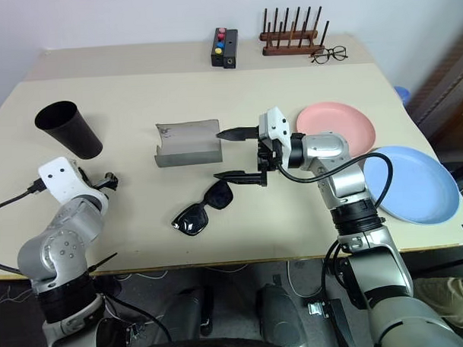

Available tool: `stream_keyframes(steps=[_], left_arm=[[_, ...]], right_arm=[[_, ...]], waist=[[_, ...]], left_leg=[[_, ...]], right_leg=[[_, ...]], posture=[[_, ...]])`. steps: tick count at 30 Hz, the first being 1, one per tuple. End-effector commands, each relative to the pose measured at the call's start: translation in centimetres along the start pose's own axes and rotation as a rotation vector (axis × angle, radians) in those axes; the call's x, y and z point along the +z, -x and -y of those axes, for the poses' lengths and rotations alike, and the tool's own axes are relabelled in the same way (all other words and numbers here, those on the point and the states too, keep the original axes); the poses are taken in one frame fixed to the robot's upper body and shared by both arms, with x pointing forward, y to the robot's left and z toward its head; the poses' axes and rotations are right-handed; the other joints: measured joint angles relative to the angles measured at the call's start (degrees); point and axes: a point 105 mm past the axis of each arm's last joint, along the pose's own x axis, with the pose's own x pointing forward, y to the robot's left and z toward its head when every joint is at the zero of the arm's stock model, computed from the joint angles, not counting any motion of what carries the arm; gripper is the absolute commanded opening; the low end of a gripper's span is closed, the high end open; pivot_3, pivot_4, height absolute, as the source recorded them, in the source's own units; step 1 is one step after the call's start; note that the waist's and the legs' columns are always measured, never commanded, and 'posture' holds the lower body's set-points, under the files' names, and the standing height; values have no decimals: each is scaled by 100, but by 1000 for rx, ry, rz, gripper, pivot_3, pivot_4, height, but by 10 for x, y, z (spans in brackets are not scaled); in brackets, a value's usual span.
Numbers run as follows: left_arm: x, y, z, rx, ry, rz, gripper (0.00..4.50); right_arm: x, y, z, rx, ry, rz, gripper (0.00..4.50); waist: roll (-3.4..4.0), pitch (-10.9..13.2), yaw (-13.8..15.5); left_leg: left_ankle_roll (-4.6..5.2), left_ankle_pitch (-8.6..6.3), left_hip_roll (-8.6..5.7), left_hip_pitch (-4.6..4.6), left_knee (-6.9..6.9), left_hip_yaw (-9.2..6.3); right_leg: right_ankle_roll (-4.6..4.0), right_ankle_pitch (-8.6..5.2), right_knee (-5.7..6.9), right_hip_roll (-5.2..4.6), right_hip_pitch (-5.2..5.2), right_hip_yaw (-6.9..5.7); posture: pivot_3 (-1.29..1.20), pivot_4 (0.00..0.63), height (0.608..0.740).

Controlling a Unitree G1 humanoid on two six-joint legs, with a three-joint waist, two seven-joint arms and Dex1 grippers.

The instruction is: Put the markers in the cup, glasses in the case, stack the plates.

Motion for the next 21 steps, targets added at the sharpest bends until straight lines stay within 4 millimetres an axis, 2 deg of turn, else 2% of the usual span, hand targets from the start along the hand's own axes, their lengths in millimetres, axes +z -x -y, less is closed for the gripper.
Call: stream_keyframes(steps=[1, 11, 21], left_arm=[[14, 4, 7, -13, 10, 50, 4500], [2, 1, 2, 45, 48, -4, 4500], [-1, -1, -28, 227, 117, -33, 4500]], right_arm=[[13, -3, 1, 6, 57, 26, 4422], [12, -3, 1, 2, 54, 24, 4422], [7, 0, -1, 3, 41, 21, 4422]], waist=[[-1, 1, 2], [-2, 1, -13], [-2, 1, -23]], left_leg=[[0, 0, 0, 0, 0, 0], [0, 0, 1, 0, -4, 0], [-1, 0, 1, 1, -7, 0]], right_leg=[[0, 0, 0, 0, 0, 0], [0, 0, -1, 2, -2, 0], [0, 0, -2, 3, -2, 0]], posture=[[0, 150, 740], [0, 150, 740], [0, 150, 740]])
